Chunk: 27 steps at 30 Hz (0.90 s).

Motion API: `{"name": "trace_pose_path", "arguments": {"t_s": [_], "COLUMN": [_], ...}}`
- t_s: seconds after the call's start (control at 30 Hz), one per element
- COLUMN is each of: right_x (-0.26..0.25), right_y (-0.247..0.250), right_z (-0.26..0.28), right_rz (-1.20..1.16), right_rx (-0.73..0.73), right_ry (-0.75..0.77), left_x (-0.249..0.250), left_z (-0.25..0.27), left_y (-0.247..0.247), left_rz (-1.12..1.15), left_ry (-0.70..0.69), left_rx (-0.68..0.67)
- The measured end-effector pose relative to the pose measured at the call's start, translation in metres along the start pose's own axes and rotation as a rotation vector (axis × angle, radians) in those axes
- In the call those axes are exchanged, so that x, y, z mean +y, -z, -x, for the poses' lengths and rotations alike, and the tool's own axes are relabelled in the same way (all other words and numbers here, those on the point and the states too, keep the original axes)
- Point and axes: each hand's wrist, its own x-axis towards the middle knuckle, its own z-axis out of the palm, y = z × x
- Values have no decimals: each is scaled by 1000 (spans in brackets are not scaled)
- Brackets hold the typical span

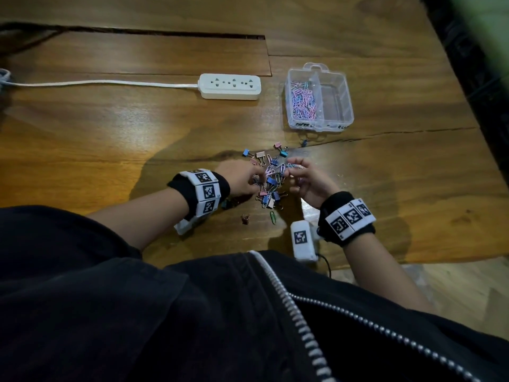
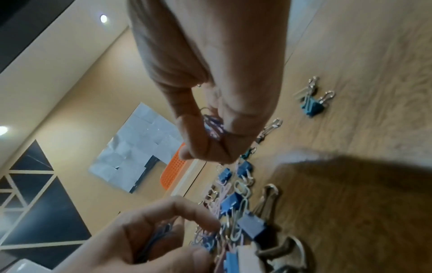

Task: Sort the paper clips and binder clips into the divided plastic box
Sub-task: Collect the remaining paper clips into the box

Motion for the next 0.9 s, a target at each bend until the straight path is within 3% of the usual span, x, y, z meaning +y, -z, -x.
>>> {"name": "trace_pose_path", "arguments": {"t_s": [0.17,0.33,0.47,0.6,0.73,0.9], "right_x": [4,11,9,4,6,15], "right_y": [-6,-15,-20,-23,-22,-17], "right_z": [-2,-2,-5,-4,-3,-10], "right_rz": [193,735,1202,1497,1608,1457], "right_rx": [-21,12,74,66,-11,-77], "right_ry": [7,138,214,238,265,169], "left_x": [6,4,-4,-10,-18,-25], "left_z": [-5,-6,-4,1,-1,-4], "left_y": [-3,-5,7,18,19,27], "left_rz": [-44,53,545,1025,1507,1634], "left_ry": [54,92,181,362,401,507], "left_rx": [2,5,19,-36,-46,-110]}}
